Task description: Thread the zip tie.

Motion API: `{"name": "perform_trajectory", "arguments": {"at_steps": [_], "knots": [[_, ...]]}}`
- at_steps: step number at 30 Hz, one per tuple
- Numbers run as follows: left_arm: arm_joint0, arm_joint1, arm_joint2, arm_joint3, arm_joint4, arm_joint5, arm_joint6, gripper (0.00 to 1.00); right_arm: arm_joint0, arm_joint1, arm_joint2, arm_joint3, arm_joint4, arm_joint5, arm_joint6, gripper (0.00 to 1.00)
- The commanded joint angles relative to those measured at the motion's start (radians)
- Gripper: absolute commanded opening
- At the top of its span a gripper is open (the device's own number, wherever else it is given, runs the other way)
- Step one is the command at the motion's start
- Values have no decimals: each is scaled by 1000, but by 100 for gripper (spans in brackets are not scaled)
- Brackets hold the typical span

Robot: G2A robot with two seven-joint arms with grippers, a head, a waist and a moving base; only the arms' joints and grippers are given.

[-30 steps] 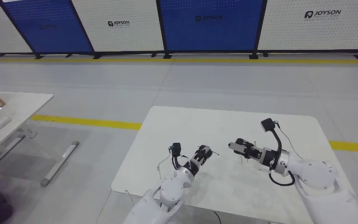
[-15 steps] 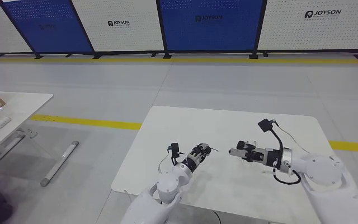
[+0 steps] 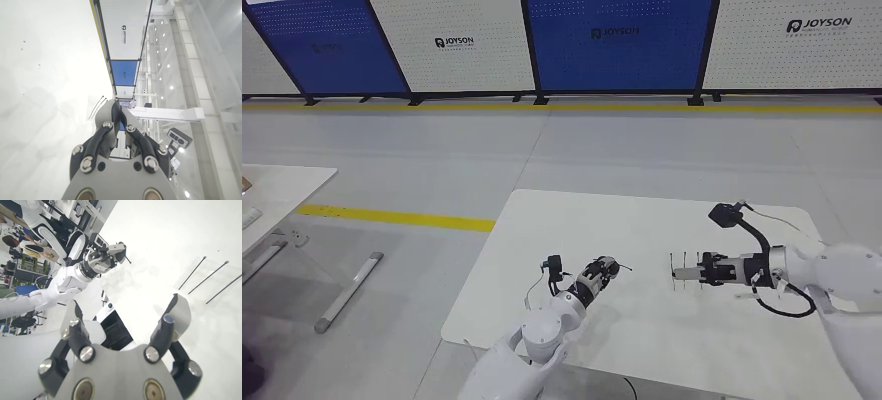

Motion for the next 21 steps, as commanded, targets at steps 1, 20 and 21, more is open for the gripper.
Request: {"name": "perform_trajectory", "arguments": {"at_steps": [1, 20, 21], "knots": [[0, 0, 0, 0, 0, 0, 0, 0, 0, 0, 0, 0, 0, 0, 0, 100], [0, 0, 0, 0, 0, 0, 0, 0, 312, -2, -385, 252, -253, 176, 0, 100], [0, 0, 0, 0, 0, 0, 0, 0, 312, -2, -385, 252, -253, 176, 0, 100]]}}
